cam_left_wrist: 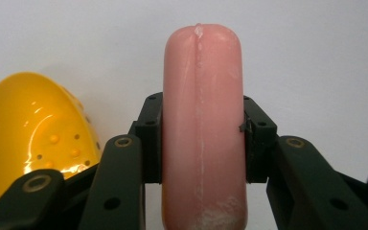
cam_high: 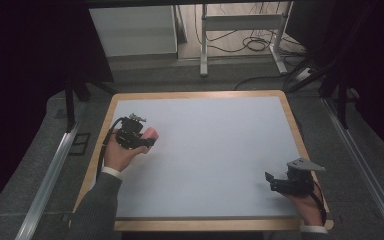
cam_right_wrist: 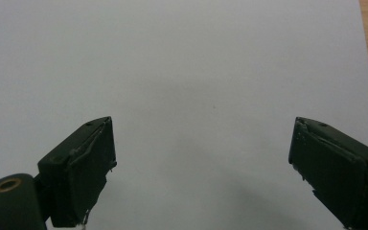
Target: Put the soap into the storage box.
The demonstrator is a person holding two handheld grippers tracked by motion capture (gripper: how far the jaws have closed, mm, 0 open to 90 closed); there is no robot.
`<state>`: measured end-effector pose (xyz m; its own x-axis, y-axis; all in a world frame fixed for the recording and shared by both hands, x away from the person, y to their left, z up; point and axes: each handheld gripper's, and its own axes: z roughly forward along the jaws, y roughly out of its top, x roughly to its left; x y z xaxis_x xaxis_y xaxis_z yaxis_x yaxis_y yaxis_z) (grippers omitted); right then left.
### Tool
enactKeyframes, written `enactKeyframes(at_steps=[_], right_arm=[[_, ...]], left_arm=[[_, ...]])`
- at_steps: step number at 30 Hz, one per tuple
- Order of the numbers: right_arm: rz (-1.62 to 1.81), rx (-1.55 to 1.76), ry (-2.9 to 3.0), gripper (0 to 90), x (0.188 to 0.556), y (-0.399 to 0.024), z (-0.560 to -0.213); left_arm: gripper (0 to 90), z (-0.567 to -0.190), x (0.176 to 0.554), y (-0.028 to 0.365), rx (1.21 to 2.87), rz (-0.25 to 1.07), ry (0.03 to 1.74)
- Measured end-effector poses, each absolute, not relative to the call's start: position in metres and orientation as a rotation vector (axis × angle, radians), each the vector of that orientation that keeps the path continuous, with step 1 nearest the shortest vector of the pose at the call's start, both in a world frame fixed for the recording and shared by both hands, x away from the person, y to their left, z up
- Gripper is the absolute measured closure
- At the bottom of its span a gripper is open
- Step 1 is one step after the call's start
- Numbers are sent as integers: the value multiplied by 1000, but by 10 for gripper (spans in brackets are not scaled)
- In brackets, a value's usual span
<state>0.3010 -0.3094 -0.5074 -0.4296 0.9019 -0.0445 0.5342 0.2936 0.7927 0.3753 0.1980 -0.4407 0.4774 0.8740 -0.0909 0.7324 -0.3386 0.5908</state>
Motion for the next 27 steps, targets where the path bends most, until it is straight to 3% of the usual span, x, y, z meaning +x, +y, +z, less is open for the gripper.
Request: enactKeyframes(at_steps=[27], right_arm=[[982,1297,2066,86,301,-312,-508]], left_arm=[[603,-439,379,241,2081,353,1424]])
